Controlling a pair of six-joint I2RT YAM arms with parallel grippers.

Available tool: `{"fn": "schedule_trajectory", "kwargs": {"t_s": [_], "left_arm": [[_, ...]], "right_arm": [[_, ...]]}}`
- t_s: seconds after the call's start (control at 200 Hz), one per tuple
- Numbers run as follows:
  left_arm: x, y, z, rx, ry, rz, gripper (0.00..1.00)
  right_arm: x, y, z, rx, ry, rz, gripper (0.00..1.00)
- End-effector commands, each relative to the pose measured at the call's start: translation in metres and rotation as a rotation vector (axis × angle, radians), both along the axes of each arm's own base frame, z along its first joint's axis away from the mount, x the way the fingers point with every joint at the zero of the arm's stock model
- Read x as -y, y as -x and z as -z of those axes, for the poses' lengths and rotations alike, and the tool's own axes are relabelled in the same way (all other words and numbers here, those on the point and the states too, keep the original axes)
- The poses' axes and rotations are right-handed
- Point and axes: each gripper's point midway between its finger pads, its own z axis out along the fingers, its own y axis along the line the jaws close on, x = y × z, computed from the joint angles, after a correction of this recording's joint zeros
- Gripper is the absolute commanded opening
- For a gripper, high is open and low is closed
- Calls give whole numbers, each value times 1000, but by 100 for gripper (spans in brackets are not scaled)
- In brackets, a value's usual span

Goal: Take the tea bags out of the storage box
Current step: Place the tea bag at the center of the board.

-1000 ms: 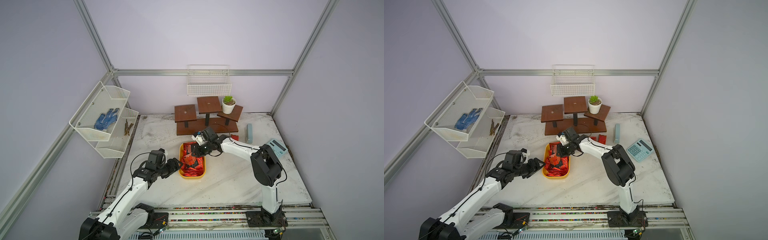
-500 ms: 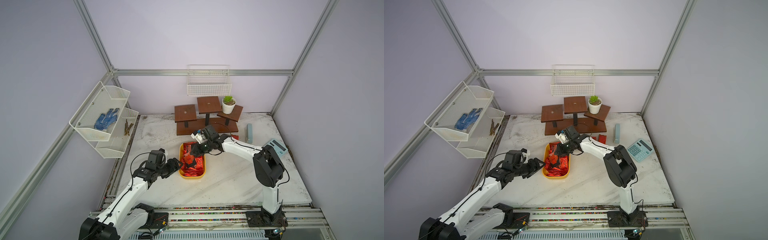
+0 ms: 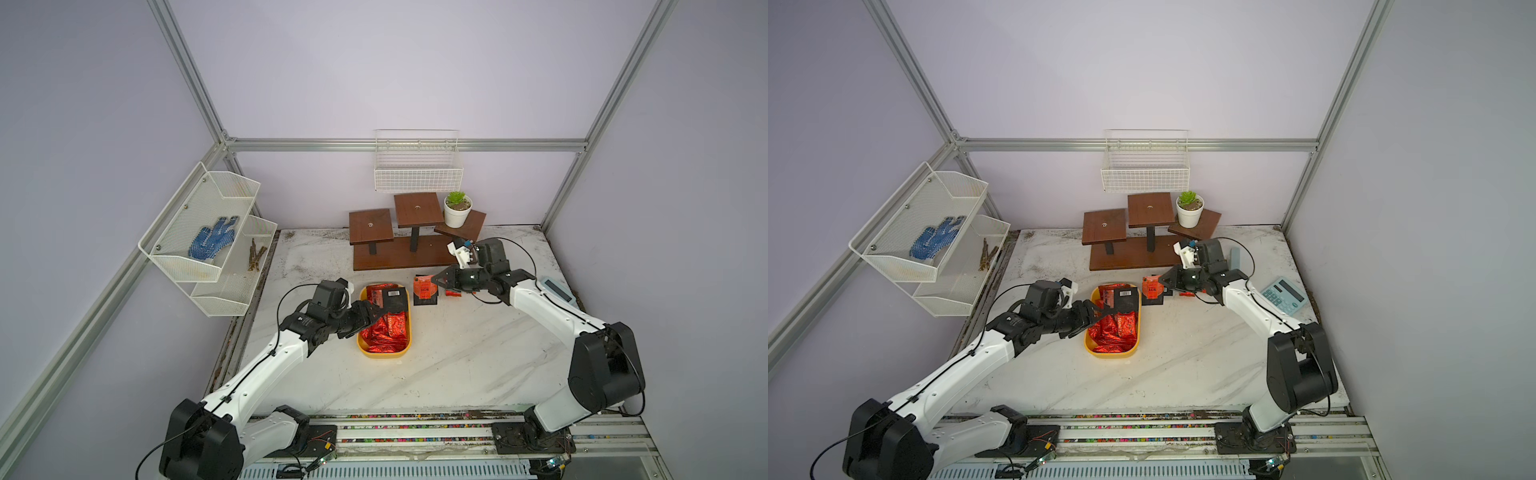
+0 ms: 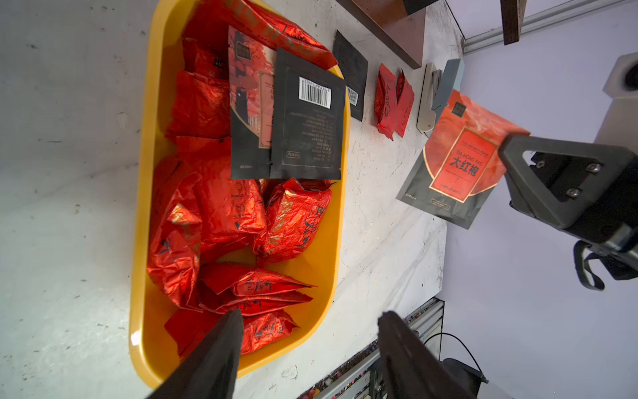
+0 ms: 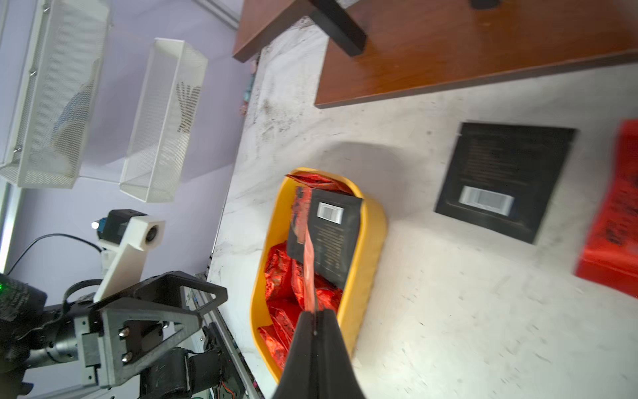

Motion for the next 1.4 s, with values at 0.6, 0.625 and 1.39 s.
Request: {"fn": "schedule_trajectory", "kwargs": {"t_s": [0.6, 0.625, 1.39], "left_arm": [[26, -38, 2, 29, -53, 101, 60], [27, -39, 4, 25, -58, 105, 59], [6, -84, 40, -41, -344, 83, 63]], "right_arm": [[45, -5, 143, -181, 169, 96, 0], [47, -5, 145, -184, 181, 101, 0], [68, -2, 64, 10, 284, 211, 52]]}}
